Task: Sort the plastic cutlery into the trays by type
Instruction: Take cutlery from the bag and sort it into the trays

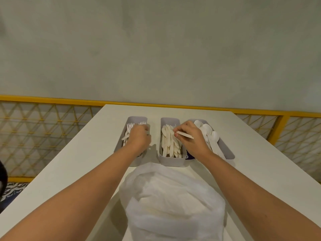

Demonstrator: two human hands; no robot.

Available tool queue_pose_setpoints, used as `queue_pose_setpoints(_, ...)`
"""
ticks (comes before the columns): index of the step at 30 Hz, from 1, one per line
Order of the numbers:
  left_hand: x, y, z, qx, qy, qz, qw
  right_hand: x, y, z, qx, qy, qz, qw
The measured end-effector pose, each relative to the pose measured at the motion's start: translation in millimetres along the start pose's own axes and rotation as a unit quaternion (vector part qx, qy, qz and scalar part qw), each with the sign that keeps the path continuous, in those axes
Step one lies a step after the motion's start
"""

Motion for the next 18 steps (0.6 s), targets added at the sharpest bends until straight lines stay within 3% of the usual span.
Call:
queue_pose_setpoints(7,23.0,13.1,-24.9,0.039,-0.007,0.116,0.992,40.5,-18.1,-19.5,0.025,0.140,0.138,0.980)
queue_pose_setpoints(11,28.1,11.5,-18.9,0.040,-0.023,0.125,0.991,56.2,-21.4,-28.3,0.074,0.187,0.210,0.957)
queue_pose_setpoints(18,30.0,10.6,-12.1,0.043,-0.001,0.124,0.991,51.4,-22.3,-18.8,0.077,0.229,0.212,0.947)
Point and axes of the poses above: each hand's wrist, its own y-axis away from the middle knuckle, its own x-axis out of the palm, z = x × y, the point moved 6 cm from there along -y, towards the middle knuckle, and after that the axes turned 13 degrees about -y, right-handed, at the moved point
